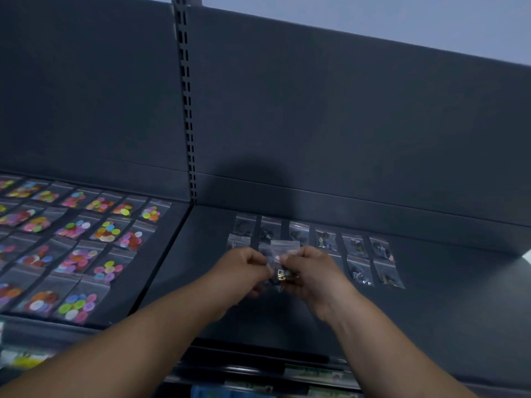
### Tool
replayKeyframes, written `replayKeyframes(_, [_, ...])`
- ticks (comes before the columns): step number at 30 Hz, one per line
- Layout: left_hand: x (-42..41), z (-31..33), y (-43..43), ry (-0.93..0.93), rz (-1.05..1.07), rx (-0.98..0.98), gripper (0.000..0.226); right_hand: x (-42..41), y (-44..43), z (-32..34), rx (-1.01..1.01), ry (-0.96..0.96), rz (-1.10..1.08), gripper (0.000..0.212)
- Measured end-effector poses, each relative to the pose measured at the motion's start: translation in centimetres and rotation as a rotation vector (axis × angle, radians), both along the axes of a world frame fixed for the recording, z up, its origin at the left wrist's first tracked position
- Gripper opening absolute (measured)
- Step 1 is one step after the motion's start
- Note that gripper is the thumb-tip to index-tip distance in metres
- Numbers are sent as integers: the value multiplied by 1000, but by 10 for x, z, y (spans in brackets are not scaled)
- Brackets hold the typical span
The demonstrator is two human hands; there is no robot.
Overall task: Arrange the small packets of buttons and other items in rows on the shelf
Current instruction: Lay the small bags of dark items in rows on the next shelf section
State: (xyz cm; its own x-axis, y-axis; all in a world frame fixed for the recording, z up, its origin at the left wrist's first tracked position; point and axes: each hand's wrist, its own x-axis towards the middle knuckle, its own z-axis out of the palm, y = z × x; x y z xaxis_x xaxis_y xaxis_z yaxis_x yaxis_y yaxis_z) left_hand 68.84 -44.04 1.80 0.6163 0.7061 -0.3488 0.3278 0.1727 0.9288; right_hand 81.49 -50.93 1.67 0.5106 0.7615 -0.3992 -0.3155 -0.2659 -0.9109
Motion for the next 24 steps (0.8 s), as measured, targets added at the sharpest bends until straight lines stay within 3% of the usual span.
replayKeyframes(4, [2, -3, -1, -15, 37, -108, 17, 2, -7, 2, 19, 50, 34, 17])
replayKeyframes(7, [6, -3, -2, 1, 35, -78, 14, 6, -12, 1, 23, 78, 27, 13])
replayKeyframes(13, [17, -14, -9, 101, 78, 71, 15, 27, -30, -12, -107, -18, -27, 11])
replayKeyframes(17, [23, -25, -11, 293, 10, 292, 24, 34, -39, -27, -232, -148, -2, 14])
replayKeyframes(19, [22, -27, -13, 416, -72, 453, 34, 34, -41, -32, -289, -344, 21, 12])
replayKeyframes(21, [21, -29, -17, 502, -130, 645, 44, 36, -44, -32, -371, -691, 83, 10])
replayKeyframes(24, [18, -33, -22, 492, -135, 928, 47, 36, -53, -28, -453, -1140, 169, 36])
